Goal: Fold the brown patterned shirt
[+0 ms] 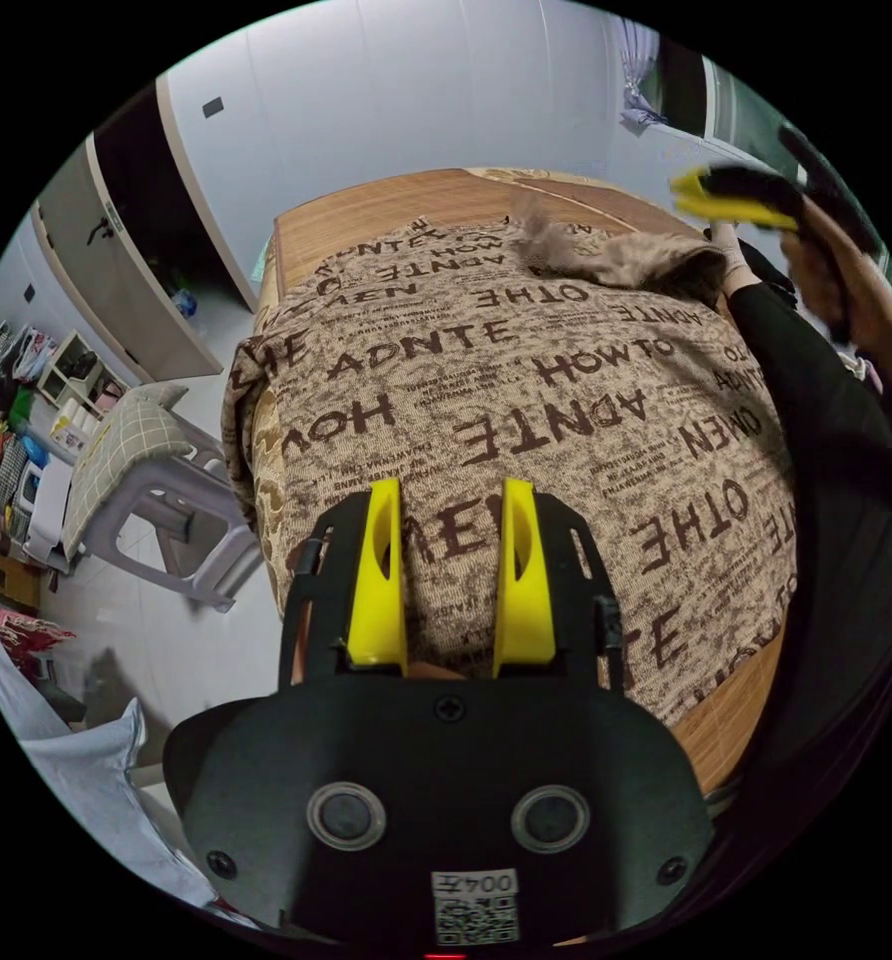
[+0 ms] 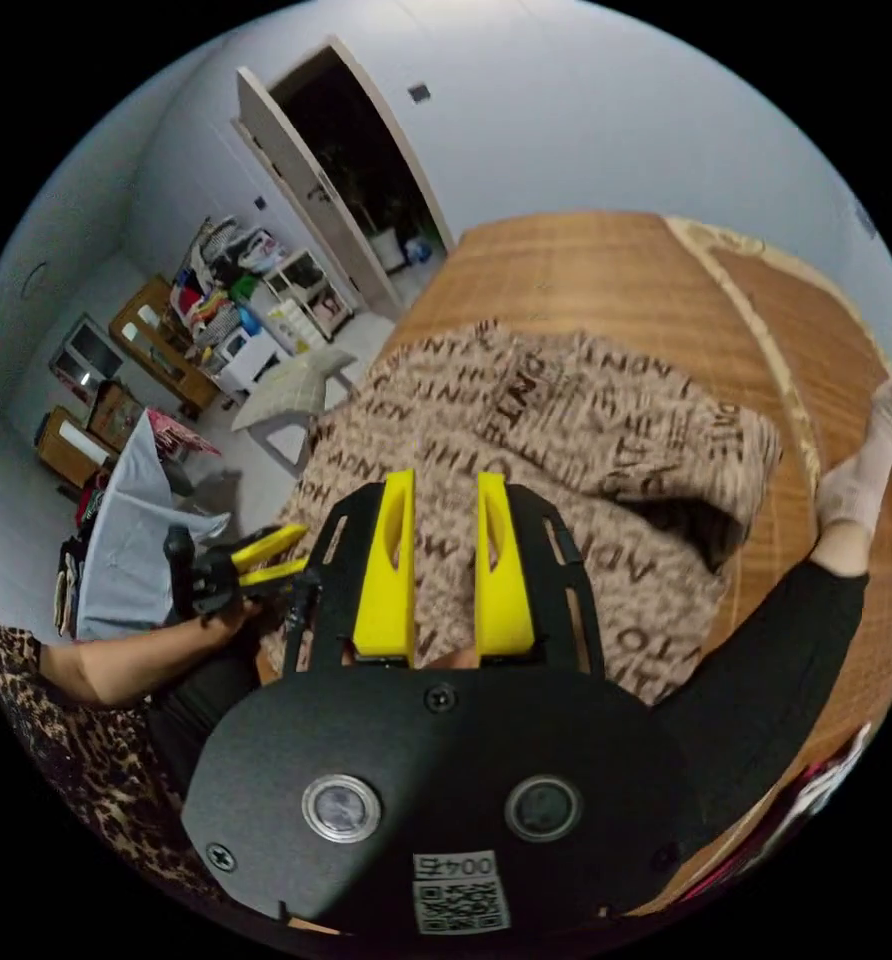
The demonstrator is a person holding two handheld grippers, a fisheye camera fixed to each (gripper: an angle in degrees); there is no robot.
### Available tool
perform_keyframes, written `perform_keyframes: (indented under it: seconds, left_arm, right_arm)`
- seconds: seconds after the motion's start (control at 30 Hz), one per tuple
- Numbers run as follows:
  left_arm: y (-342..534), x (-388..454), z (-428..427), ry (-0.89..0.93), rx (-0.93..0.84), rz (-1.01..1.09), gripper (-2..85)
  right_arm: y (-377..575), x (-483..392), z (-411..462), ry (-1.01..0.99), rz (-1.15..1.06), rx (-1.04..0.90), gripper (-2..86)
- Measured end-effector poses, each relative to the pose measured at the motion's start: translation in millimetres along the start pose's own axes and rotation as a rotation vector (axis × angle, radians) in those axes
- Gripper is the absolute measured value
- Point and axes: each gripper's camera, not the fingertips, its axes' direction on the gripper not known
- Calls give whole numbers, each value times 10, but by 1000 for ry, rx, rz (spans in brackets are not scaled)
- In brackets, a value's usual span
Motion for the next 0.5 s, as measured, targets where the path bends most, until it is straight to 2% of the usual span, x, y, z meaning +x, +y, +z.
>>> perform_keyframes:
  seconds: [0.07,0.27,0.5]
  left_arm:
    - [-49,-29,23,4,0,-1,139]
    - [-195,-125,92,10,0,-4,139]
    - [-389,-265,180,10,0,-4,140]
  right_arm:
    - [378,-201,344,21,26,-81,87]
    - [930,-333,674,79,102,-155,88]
    - [682,-1,396,188,92,-37,90]
